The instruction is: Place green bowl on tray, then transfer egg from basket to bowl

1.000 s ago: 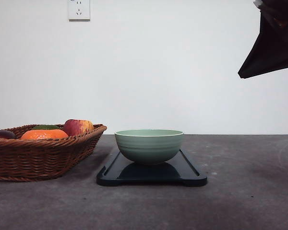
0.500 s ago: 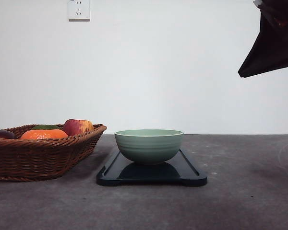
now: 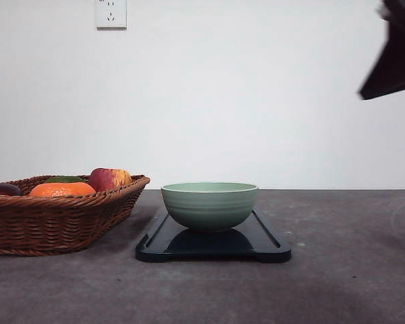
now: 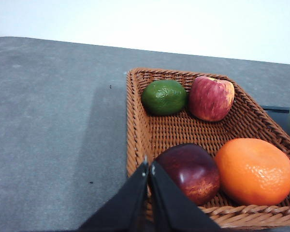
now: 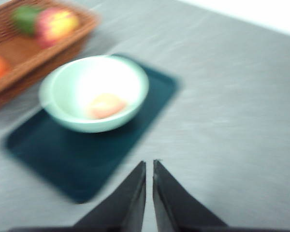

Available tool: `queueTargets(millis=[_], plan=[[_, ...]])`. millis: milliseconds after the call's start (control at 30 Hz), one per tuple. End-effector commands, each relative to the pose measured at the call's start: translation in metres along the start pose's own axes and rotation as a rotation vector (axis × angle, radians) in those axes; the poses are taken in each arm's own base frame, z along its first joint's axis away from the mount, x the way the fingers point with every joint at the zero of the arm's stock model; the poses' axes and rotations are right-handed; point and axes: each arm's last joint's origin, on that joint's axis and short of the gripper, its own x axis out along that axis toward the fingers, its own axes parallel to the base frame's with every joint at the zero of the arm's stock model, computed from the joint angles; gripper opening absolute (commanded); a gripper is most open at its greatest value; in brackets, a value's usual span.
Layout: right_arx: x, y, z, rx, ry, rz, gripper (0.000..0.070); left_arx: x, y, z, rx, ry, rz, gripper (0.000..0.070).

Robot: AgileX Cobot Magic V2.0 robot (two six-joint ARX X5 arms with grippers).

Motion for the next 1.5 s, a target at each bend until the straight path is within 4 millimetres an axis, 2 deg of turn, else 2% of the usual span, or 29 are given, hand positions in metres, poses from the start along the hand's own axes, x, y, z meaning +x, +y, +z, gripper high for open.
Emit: queueTargets(millis=[0,200,400,567,800,1467], plan=[[-0.001,-0.004,-0.016,0.021,-0.002,-0.038,0.0017,0.002,0.001,-0.007,0.008,0.027,0.007,0.0000],[-0.012,-0.016,-0.069,0.114,-0.211,-0.168,0.0017,0.002,0.001,-0.007,0.008,0.028,0.007,0.0000],[-0.025,-0.027,-0.098,0.173,-0.365,-0.320,0.0017,0.002,0.001,-0.007,0.008,0.028,0.007,0.0000],[-0.034,-0.031,-0.101,0.184,-0.388,-0.392,0.0017,0.002,0.001,-0.007,0.008,0.027,0.007,0.0000],[-0.033,-0.032,-0.106,0.197,-0.344,-0.401,0.0017,0.002,0.001,-0.007,0.008,0.028,0.006,0.0000],[-0.034,-0.032,-0.103,0.189,-0.375,-0.403,0.0017,0.002,0.001,-0.007,0.008,0.028,0.006,0.0000]])
